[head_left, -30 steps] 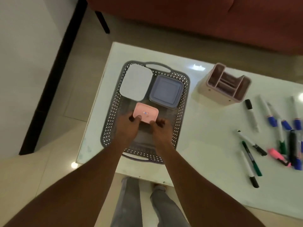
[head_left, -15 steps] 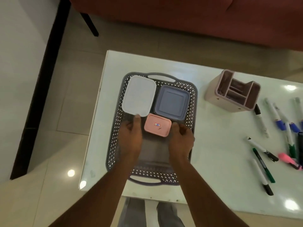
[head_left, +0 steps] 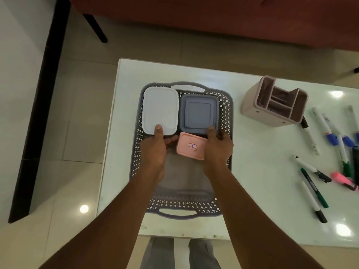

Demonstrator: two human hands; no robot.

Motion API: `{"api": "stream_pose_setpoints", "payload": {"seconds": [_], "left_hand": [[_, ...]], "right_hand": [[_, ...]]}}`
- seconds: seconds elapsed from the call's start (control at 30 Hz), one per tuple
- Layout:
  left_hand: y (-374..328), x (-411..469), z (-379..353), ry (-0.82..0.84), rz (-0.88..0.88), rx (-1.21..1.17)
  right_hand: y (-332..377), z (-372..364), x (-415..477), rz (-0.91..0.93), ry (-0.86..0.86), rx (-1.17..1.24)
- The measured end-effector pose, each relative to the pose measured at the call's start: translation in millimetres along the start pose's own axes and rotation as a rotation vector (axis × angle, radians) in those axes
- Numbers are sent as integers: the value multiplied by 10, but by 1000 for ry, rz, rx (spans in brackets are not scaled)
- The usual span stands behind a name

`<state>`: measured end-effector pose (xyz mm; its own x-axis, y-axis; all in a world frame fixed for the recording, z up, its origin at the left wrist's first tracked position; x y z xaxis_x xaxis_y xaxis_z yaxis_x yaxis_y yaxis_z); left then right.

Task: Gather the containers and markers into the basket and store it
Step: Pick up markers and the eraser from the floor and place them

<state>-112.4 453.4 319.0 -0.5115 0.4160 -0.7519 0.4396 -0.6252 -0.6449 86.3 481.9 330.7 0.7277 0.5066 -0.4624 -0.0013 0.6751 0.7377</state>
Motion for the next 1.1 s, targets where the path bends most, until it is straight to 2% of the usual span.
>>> {"api": "stream_pose_setpoints", "payload": {"seconds": [0.17, 0.37, 0.53, 0.8, 0.87, 0.93, 1.0, 1.1], "left_hand": [[58, -78, 87, -6, -124, 119], [7, -154, 115, -73, -299, 196], [69, -161, 98, -48, -314, 274], [108, -367, 60, -35, -386, 343], [141, -451, 128, -120, -422, 412], [98, -635, 162, -200, -581, 537], [52, -920, 2, -100, -792, 610], [14, -1365, -442, 212, -982, 660]], "right_hand": [[-237, 166, -269, 32, 16, -231], [-160, -11, -414, 228, 215, -310], [-105, -6, -434, 263, 222, -276], [-251, 98, -513, 197, 211, -273], [-244, 173, -508, 162, 145, -286], [-123, 310, -463, 182, 80, -246], [96, 510, -387, 239, 35, -186], [431, 850, -126, 308, -29, -151]]}}
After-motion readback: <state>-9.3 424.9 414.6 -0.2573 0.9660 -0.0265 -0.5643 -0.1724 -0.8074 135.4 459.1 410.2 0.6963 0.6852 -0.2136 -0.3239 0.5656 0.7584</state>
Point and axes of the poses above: each hand's wrist, its own x-axis towards the middle knuckle, its own z-axis out of the back of the hand, y = z × x, the point moved 8 cm from there along x, towards the middle knuckle, and after that the axes turned 11 degrees about -y, right-handed, at the moved point
